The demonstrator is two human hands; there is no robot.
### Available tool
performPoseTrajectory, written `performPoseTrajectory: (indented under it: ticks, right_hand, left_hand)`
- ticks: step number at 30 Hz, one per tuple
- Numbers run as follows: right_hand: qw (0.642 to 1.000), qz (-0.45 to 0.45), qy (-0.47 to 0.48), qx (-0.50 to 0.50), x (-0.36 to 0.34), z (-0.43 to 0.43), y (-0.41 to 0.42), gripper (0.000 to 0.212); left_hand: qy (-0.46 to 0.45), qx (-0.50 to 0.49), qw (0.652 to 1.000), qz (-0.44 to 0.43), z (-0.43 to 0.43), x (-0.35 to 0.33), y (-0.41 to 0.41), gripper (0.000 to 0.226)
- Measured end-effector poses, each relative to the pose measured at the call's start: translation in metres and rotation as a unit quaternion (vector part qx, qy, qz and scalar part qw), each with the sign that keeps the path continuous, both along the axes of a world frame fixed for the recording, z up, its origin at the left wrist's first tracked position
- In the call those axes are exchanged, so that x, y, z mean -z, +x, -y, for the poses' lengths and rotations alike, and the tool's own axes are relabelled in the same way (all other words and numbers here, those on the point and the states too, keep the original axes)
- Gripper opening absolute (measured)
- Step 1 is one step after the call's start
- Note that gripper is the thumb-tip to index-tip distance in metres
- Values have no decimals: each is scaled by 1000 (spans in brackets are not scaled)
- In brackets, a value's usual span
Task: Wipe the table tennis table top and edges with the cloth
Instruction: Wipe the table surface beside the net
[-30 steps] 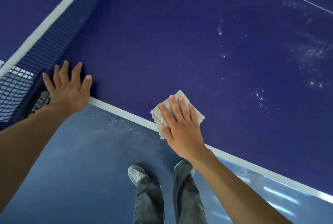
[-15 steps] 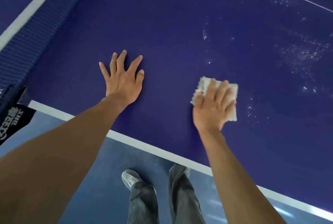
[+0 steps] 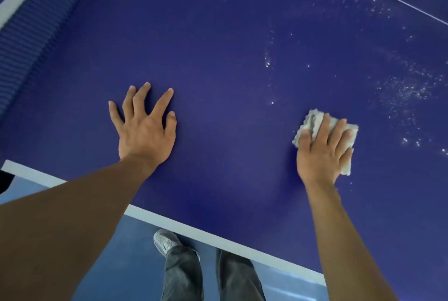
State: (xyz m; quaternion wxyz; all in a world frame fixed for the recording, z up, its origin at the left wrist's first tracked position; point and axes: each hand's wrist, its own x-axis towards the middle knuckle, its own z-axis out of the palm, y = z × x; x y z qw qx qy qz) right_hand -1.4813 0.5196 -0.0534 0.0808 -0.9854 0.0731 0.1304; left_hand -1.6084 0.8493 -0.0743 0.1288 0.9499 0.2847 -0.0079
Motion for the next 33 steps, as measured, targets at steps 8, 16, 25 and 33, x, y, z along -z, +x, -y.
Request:
performPoseTrajectory:
  ticks: [8,16,25,33]
  right_hand:
    - [961,23,20,-276,10,-139,3,64]
    - [935,27,10,-353,8,-29,-61,64]
    - [999,12,-22,-24,3,-57,-32,64]
    - [879,15,30,-476,12,-35,-153,65]
  left_hand:
    - [12,-2,1000,14,-2,8,-1,54]
    - [13,-7,1000,27,-1,9,1,52]
    - [7,-13,1000,27,0,9,-1,52]
    - [-4,-16,1000,14,2,1,-2,51]
